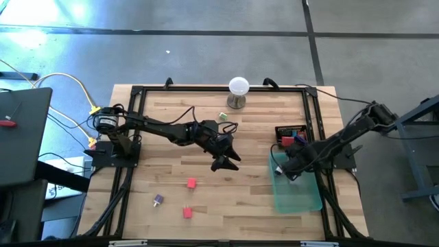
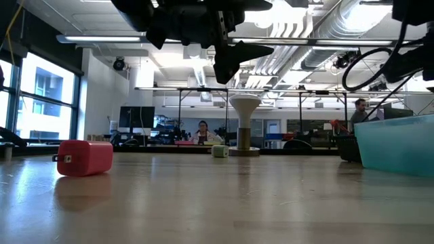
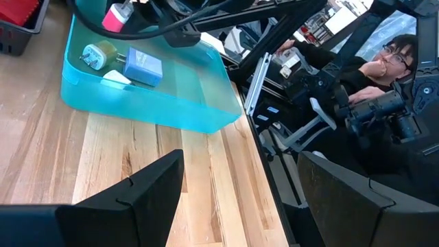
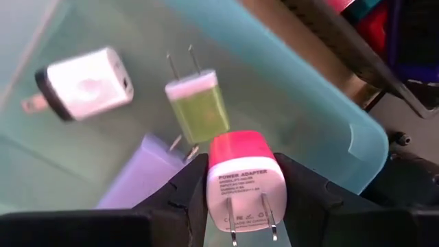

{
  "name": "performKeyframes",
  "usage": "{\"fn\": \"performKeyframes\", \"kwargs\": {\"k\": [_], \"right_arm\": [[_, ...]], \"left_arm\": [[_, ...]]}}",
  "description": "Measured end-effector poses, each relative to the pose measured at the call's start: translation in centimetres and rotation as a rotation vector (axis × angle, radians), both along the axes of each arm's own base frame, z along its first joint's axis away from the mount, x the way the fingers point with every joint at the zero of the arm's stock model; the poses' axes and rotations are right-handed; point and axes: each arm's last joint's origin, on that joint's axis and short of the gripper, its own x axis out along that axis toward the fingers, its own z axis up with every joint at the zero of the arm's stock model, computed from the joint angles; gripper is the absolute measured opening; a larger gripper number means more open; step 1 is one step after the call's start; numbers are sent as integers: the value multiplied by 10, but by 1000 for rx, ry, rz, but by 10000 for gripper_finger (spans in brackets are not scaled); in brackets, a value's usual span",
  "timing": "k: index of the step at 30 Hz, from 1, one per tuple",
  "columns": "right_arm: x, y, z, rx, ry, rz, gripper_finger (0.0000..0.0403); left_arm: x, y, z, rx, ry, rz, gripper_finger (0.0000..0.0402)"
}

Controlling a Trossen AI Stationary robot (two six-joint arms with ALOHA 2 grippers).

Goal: Pick & Place Office items
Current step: Put the pink charger adapter into the green bin

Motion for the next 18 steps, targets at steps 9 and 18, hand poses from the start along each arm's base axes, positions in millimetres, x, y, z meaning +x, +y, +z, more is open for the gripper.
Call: {"fn": "performKeyframes", "kwargs": {"k": [9, 18], "right_arm": [[8, -7, -5, -3, 30, -62, 133], [15, -2, -17, 51, 78, -51, 134]], "left_arm": [[0, 0, 0, 0, 0, 0, 279], [0, 0, 0, 0, 0, -1, 279]]}}
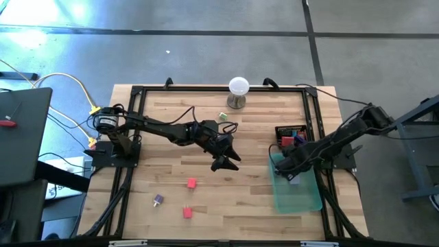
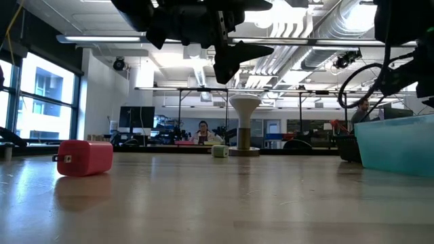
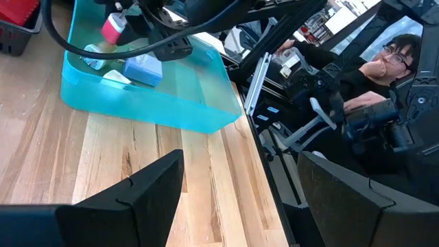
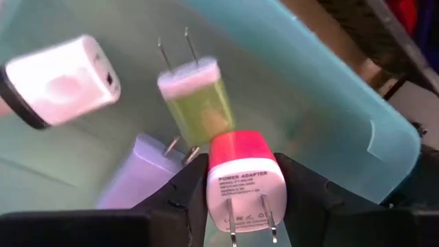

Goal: Pick & Place Office items
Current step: Put the pink charger adapter into the green bin

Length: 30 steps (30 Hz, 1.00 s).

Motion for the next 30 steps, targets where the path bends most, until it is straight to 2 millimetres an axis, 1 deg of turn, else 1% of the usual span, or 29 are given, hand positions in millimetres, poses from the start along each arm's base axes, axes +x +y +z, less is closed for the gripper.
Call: {"fn": "performKeyframes", "kwargs": {"k": [3, 5, 10, 20, 23, 30], "right_arm": [[3, 1, -3, 13, -22, 10, 142], [5, 1, -3, -8, -52, 7, 151], [4, 0, -3, -35, -58, -3, 170], [8, -1, -2, -64, -93, 24, 203], [11, 0, 2, -71, -114, 14, 205], [22, 3, 24, -99, -173, 15, 203]], "left_arm": [[0, 0, 0, 0, 0, 0, 279], [0, 0, 0, -1, 1, -1, 279], [-1, -1, 0, -26, 10, -42, 279], [-1, 0, 0, -5, -2, -43, 279], [-1, 2, 3, 6, -21, -33, 279], [-4, 4, 11, 35, -62, -17, 279]]}}
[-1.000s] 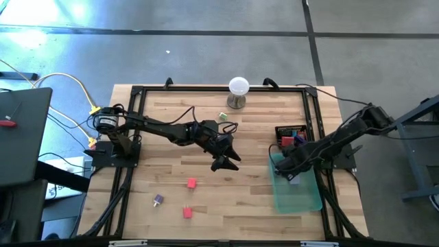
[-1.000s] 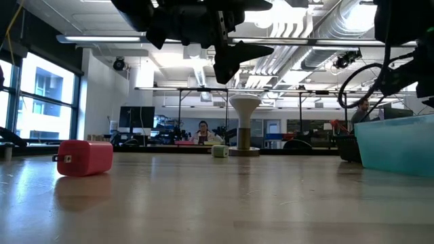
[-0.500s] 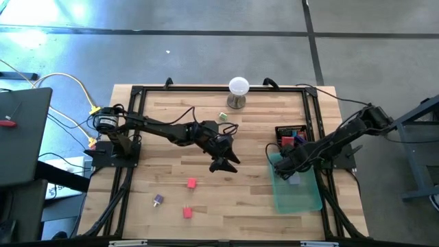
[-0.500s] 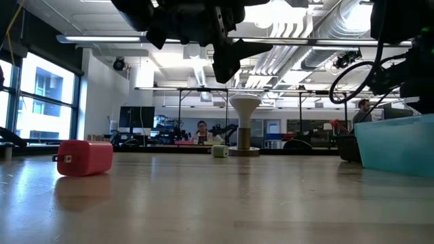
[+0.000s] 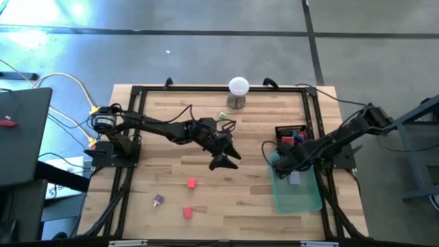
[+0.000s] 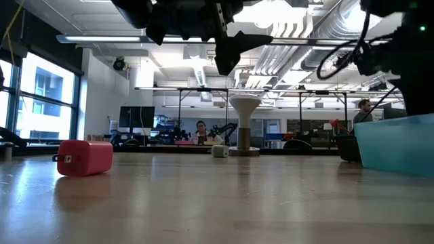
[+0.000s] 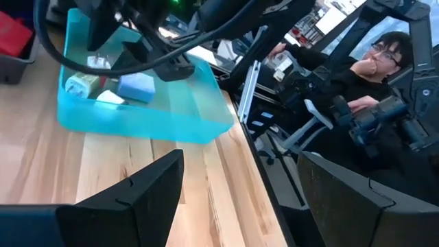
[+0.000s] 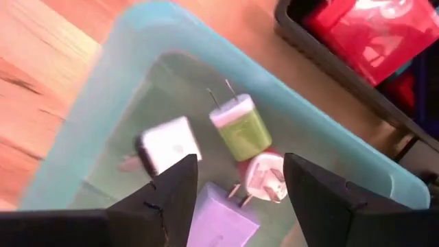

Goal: Pick & Place Office items
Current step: Put the pink charger adapter into the green bin

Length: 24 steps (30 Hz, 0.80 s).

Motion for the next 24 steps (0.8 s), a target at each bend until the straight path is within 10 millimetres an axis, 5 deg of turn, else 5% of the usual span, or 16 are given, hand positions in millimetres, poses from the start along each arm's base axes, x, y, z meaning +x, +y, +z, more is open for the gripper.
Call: {"fn": "performKeyframes", "kwargs": {"k": [12, 24], "right_arm": [[14, 2, 35, -171, -148, -2, 203], [35, 23, 44, -362, -498, 176, 203]], "left_arm": [[-9, 0, 16, 90, -82, -45, 276], [-59, -19, 64, 382, -98, 73, 275]]}}
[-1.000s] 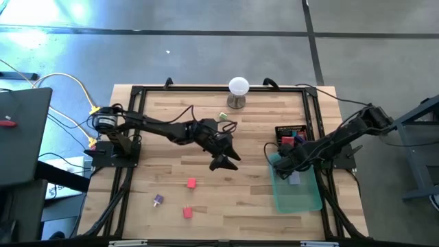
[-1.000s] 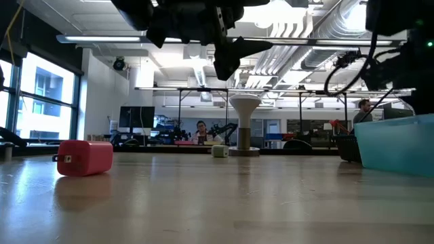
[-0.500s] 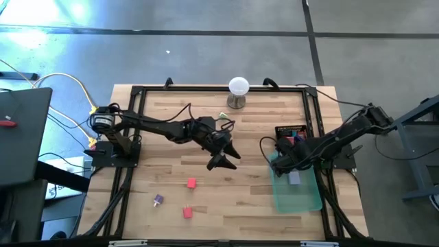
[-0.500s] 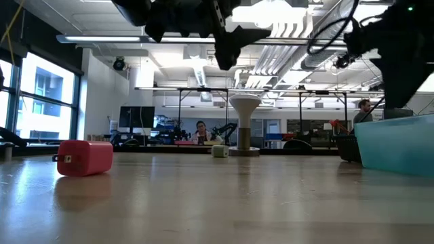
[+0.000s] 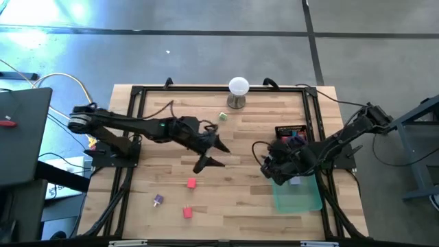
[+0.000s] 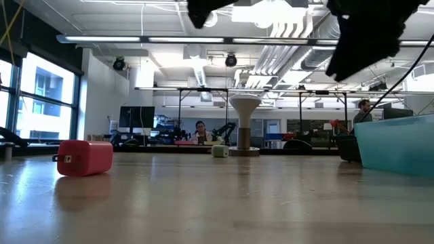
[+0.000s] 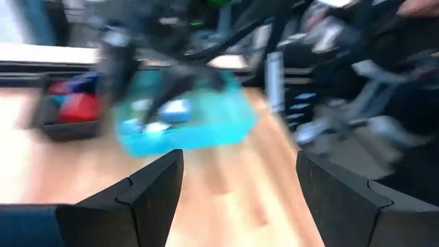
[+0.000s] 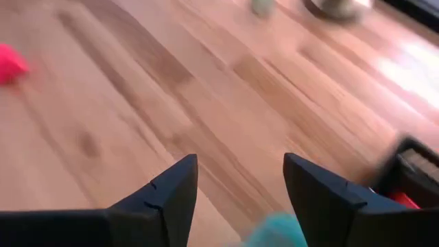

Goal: Pick & Place Office items
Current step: Put the pink charger adapter into the green bin

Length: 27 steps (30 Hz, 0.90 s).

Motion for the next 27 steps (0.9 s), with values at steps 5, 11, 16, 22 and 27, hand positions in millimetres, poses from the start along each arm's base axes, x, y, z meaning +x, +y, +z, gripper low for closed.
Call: {"fn": "performKeyframes", "kwargs": {"k": [5, 11, 16, 22, 27], "right_arm": [[14, 6, 7, -57, -104, 114, 203], [26, 12, 16, -82, -188, 221, 203], [29, 14, 18, -96, -211, 251, 203], [29, 14, 17, -98, -204, 251, 203], [28, 13, 11, -87, -186, 259, 203]], "left_arm": [[-36, 4, 9, 103, 155, 187, 275], [-69, 3, -1, 15, 457, 233, 275], [-83, -10, -19, -11, 714, 232, 275], [-80, -28, -30, -98, 805, 339, 275], [-74, -42, -43, -169, 881, 419, 275]]}}
